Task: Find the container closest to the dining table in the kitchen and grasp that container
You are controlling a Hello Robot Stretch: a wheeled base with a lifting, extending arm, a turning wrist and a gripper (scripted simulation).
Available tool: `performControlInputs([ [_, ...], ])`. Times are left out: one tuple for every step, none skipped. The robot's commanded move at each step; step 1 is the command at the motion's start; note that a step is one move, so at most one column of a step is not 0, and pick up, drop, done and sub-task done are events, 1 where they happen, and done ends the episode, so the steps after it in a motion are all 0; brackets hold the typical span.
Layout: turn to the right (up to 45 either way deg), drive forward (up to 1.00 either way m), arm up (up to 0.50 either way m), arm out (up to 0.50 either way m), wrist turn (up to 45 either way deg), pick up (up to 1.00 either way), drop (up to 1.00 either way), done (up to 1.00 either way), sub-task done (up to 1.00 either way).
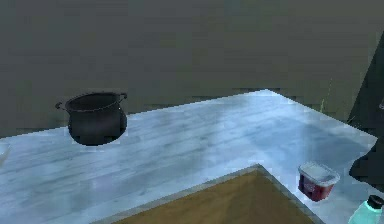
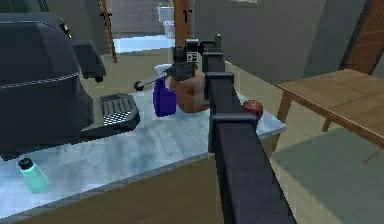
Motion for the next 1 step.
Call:
performControlInputs([
  [0.0,0.0,0.0,0.0,0.0,0.0,0.0,1.0,0.0],
])
